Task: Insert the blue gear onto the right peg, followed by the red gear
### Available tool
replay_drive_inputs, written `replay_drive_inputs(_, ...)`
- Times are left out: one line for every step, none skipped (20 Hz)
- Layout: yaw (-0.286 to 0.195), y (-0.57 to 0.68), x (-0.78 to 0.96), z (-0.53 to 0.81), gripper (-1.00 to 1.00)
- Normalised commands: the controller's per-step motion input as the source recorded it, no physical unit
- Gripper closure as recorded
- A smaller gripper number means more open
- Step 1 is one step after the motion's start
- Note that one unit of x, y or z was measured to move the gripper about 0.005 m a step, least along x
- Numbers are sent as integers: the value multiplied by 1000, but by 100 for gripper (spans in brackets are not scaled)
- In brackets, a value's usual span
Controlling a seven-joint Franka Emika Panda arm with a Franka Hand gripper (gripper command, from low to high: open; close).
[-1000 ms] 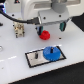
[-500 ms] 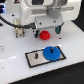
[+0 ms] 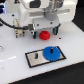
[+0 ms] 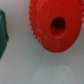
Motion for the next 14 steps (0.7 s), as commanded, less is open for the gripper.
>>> replay_drive_inputs(0,-7,-19,-85,100)
replay_drive_inputs(0,-4,-22,-91,100)
replay_drive_inputs(0,0,-8,-63,100)
replay_drive_inputs(0,0,-2,-16,100)
replay_drive_inputs(0,1,-3,-22,100)
replay_drive_inputs(0,3,-26,-47,100)
replay_drive_inputs(0,2,-12,-22,100)
replay_drive_inputs(0,3,17,2,100)
replay_drive_inputs(0,0,-4,106,100)
replay_drive_inputs(0,-18,35,282,100)
replay_drive_inputs(0,2,93,454,100)
replay_drive_inputs(0,-9,301,490,100)
replay_drive_inputs(0,-38,323,478,100)
replay_drive_inputs(0,-74,338,464,100)
